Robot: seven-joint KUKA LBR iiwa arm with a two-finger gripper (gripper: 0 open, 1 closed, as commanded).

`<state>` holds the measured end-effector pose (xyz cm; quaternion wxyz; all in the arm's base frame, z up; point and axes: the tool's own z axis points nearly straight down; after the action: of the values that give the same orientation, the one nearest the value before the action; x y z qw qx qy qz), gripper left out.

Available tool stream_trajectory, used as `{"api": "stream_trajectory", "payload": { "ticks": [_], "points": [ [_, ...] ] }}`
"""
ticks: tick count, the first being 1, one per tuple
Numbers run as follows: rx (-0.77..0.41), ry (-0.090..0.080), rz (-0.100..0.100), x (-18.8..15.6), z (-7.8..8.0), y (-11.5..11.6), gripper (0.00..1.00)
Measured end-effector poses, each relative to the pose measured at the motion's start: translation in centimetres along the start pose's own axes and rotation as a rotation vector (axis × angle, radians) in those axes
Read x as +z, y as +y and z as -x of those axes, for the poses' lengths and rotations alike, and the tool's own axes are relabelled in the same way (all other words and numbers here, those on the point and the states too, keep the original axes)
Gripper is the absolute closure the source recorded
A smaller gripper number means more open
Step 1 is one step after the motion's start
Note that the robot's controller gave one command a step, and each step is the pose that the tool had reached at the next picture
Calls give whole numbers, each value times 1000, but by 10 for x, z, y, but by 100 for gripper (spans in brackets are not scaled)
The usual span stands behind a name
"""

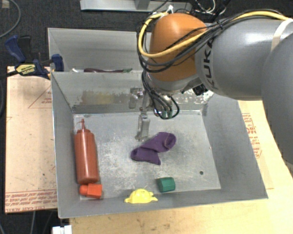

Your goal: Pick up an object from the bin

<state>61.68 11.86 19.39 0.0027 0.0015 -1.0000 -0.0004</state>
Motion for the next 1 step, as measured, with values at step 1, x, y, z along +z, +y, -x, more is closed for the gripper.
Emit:
{"api": "stream_trajectory", "payload": {
  "ticks": [1],
  "points": [
    [2, -7, 1, -5, 1, -1, 0]
  ]
}}
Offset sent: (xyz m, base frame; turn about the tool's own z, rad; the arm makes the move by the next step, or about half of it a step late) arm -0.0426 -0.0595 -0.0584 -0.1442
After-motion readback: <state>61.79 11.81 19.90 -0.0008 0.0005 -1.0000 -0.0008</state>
